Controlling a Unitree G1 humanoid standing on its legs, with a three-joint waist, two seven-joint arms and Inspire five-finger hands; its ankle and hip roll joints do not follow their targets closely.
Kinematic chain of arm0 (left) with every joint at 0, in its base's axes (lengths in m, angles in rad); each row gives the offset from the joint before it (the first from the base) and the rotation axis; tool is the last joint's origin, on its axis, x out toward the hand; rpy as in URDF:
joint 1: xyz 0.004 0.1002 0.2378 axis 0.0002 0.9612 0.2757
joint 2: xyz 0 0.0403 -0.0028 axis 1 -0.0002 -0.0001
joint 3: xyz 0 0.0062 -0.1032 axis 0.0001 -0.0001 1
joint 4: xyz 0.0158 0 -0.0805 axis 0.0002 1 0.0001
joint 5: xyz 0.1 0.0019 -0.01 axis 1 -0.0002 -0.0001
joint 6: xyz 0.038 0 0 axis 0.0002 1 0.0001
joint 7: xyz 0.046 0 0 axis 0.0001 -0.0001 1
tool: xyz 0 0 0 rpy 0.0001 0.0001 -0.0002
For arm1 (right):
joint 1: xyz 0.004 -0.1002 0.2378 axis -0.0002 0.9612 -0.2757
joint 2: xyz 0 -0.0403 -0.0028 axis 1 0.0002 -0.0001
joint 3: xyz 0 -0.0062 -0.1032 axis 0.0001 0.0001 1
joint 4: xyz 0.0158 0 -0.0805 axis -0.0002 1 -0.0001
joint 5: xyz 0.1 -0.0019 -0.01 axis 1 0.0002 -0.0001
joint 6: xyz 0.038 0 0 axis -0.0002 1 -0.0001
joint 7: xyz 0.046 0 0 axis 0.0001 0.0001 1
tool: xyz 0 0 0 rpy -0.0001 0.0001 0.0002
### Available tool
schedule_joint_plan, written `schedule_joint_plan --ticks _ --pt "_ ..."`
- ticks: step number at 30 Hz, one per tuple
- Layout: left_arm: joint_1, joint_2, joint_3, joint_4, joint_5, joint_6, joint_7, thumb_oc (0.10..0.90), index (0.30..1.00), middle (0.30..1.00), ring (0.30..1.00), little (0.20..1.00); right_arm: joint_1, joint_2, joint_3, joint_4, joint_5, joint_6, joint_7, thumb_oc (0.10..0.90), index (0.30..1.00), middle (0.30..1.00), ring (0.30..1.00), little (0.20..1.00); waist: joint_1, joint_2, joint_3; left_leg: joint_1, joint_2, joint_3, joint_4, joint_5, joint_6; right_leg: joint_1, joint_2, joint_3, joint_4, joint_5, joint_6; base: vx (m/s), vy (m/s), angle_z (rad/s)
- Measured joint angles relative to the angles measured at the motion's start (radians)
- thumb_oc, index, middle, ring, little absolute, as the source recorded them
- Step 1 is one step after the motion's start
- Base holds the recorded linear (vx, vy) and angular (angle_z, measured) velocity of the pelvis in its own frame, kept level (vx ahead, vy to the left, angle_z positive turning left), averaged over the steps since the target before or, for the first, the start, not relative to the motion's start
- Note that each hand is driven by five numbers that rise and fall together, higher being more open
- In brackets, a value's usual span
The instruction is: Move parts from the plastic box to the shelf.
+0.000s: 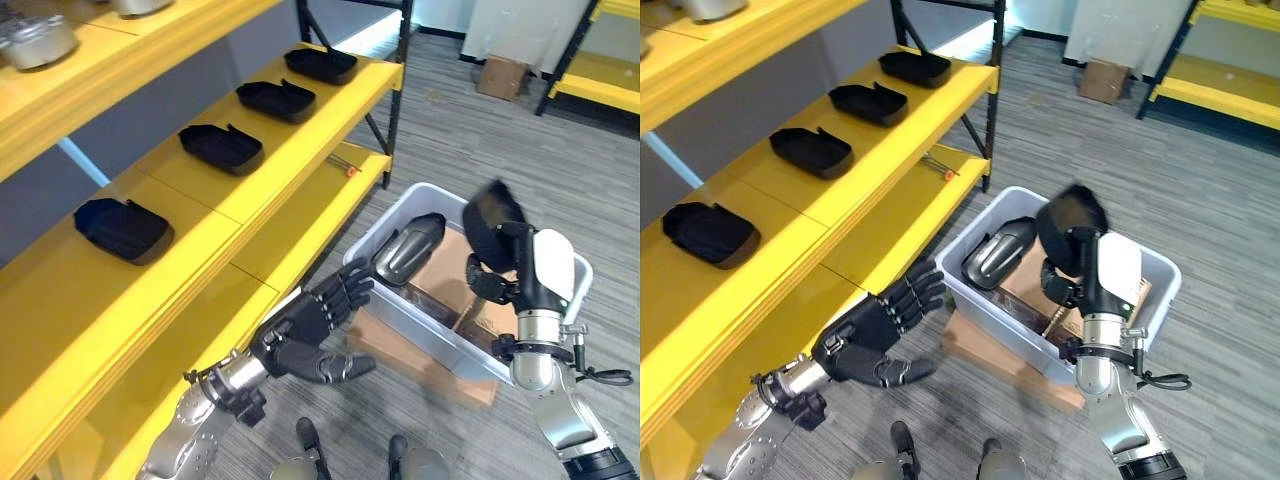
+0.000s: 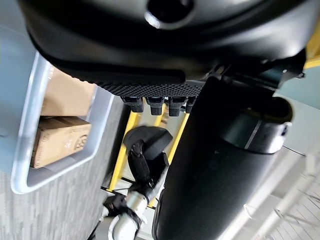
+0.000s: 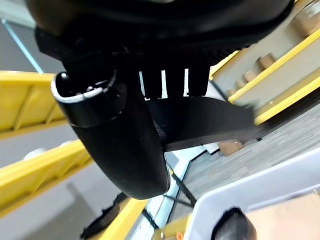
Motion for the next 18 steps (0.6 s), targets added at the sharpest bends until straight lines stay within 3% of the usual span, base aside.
schedule_joint_plan --ticks 3,4,5,6,7,8,9,10,11,12,13,14,15,17,18 --pt "-0.022 0.005 -0.003 -0.010 0.001 -0.004 -0.004 0.900 1.000 1.000 1.000 1.000 0.002 -0.003 -0.007 -0.001 0.000 -0.001 -0.044 0.400 0.300 0.300 0.300 0.300 0.009 0.042 0.000 -0.015 -0.002 -0.020 -0.005 0.017 -0.007 -0.005 0.000 -0.026 0.024 -0.024 0.004 -0.07 -0.038 0.39" --pt "-0.023 0.005 -0.003 -0.015 0.001 -0.005 -0.007 0.900 1.000 1.000 1.000 1.000 0.017 -0.010 -0.015 -0.006 0.000 0.000 -0.059 0.400 0.300 0.300 0.300 0.300 0.000 0.060 -0.007 -0.019 0.001 0.001 -0.040 -0.007 -0.013 0.003 -0.002 -0.059 0.017 -0.021 -0.006 -0.09 -0.037 0.86" --pt "-0.025 0.009 0.006 -0.015 0.000 -0.005 -0.005 0.900 1.000 1.000 1.000 1.000 0.028 -0.010 -0.020 -0.005 0.007 0.015 -0.063 0.400 0.300 0.300 0.300 0.300 -0.005 0.044 -0.005 -0.009 0.002 0.118 -0.036 -0.108 -0.001 0.011 -0.036 -0.098 0.009 -0.010 -0.019 -0.12 -0.042 0.89" --pt "-0.025 0.011 0.015 -0.018 0.000 -0.005 -0.005 0.900 1.000 1.000 1.000 1.000 0.030 -0.011 -0.025 -0.005 0.008 0.022 -0.063 0.400 0.300 0.300 0.300 0.300 -0.010 0.024 0.001 -0.003 -0.001 0.189 -0.021 -0.148 0.011 0.011 -0.069 -0.110 0.004 -0.011 -0.018 -0.09 -0.030 0.86" --pt "-0.024 0.010 0.029 -0.019 0.000 -0.006 -0.003 0.900 1.000 1.000 1.000 1.000 0.034 -0.014 -0.041 -0.006 0.010 0.026 -0.063 0.400 0.300 0.300 0.300 0.300 -0.014 0.014 0.004 -0.009 -0.007 0.249 0.074 -0.166 0.062 0.011 -0.108 -0.129 0.032 -0.022 -0.013 -0.09 -0.008 0.64" --pt "-0.010 0.009 0.037 -0.033 -0.001 -0.006 0.009 0.900 1.000 1.000 1.000 1.000 0.047 -0.020 -0.056 -0.010 0.019 0.027 -0.063 0.400 0.300 0.300 0.300 0.300 -0.017 0.013 0.005 -0.008 -0.007 0.274 0.148 -0.177 0.079 0.014 -0.113 -0.139 0.053 -0.035 -0.006 -0.11 0.024 0.59" --pt "0.004 0.009 0.043 -0.053 -0.001 -0.007 0.017 0.900 1.000 1.000 1.000 1.000 0.055 -0.029 -0.068 -0.010 0.030 0.027 -0.063 0.400 0.300 0.300 0.300 0.300 -0.017 0.041 -0.012 0.009 -0.008 0.255 0.165 -0.158 0.076 0.003 -0.106 -0.139 0.093 -0.055 -0.006 -0.11 0.066 0.64" --pt "-0.007 0.011 0.054 -0.060 -0.001 -0.009 0.017 0.900 1.000 1.000 1.000 1.000 0.060 -0.016 -0.083 -0.009 0.036 0.027 -0.068 0.400 0.300 0.300 0.300 0.300 -0.030 0.039 -0.015 0.015 -0.025 0.237 0.145 -0.137 0.063 -0.015 -0.117 -0.113 0.144 -0.079 -0.010 -0.09 0.085 0.57" --pt "-0.011 0.012 0.060 -0.066 -0.001 -0.011 0.024 0.900 1.000 1.000 1.000 1.000 0.060 -0.016 -0.085 -0.009 0.037 0.027 -0.071 0.400 0.300 0.300 0.300 0.300 -0.032 0.039 -0.015 0.015 -0.032 0.223 0.137 -0.128 0.077 -0.029 -0.121 -0.090 0.163 -0.089 -0.011 -0.06 0.071 0.57" --pt "-0.012 0.016 0.072 -0.080 0.000 -0.020 0.039 0.900 1.000 1.000 1.000 1.000 0.057 -0.015 -0.085 -0.010 0.037 0.021 -0.072 0.400 0.300 0.300 0.300 0.300 -0.030 0.016 -0.014 0.011 -0.045 0.210 0.113 -0.111 0.070 -0.050 -0.117 -0.028 0.164 -0.119 -0.005 -0.08 0.135 0.38" --pt "-0.015 0.012 0.077 -0.083 -0.001 -0.026 0.049 0.900 1.000 1.000 1.000 1.000 0.053 -0.019 -0.086 -0.009 0.037 0.015 -0.072 0.400 0.300 0.300 0.300 0.300 -0.028 0.013 -0.013 0.007 -0.048 0.202 0.087 -0.089 0.063 -0.057 -0.114 -0.025 0.167 -0.117 -0.001 -0.08 0.174 0.19" --pt "-0.017 0.018 0.079 -0.083 0.000 -0.026 0.063 0.900 1.000 1.000 1.000 1.000 0.044 -0.018 -0.078 -0.009 0.036 0.009 -0.072 0.400 0.300 0.300 0.300 0.300 -0.003 -0.007 -0.008 0.008 -0.041 0.200 0.053 -0.061 0.052 -0.078 -0.133 -0.037 0.173 -0.101 -0.020 -0.10 0.243 -0.04" --pt "-0.016 0.027 0.073 -0.077 0.001 -0.026 0.075 0.900 1.000 1.000 1.000 1.000 0.037 -0.013 -0.066 -0.009 0.036 0.003 -0.070 0.400 0.300 0.300 0.300 0.300 0.007 -0.037 0.001 0.003 -0.008 0.221 0.122 -0.121 0.064 -0.076 -0.137 -0.039 0.163 -0.091 -0.026 -0.07 0.199 -0.14" --pt "-0.020 0.055 0.062 -0.072 0.009 -0.022 0.084 0.900 1.000 1.000 1.000 1.000 0.034 -0.025 -0.050 -0.011 0.036 -0.026 -0.070 0.400 0.300 0.300 0.300 0.300 -0.007 -0.066 -0.005 0.015 0.071 0.232 0.227 -0.165 -0.006 -0.069 -0.151 -0.051 0.141 -0.077 -0.019 -0.10 0.284 0.13" --pt "-0.025 0.057 0.062 -0.067 0.009 -0.023 0.082 0.900 1.000 1.000 1.000 1.000 0.021 -0.038 -0.050 -0.010 0.036 -0.037 -0.070 0.400 0.300 0.300 0.300 0.300 -0.019 -0.056 -0.010 0.030 0.108 0.230 0.231 -0.177 -0.034 -0.069 -0.156 -0.051 0.135 -0.063 -0.009 -0.11 0.313 0.26"
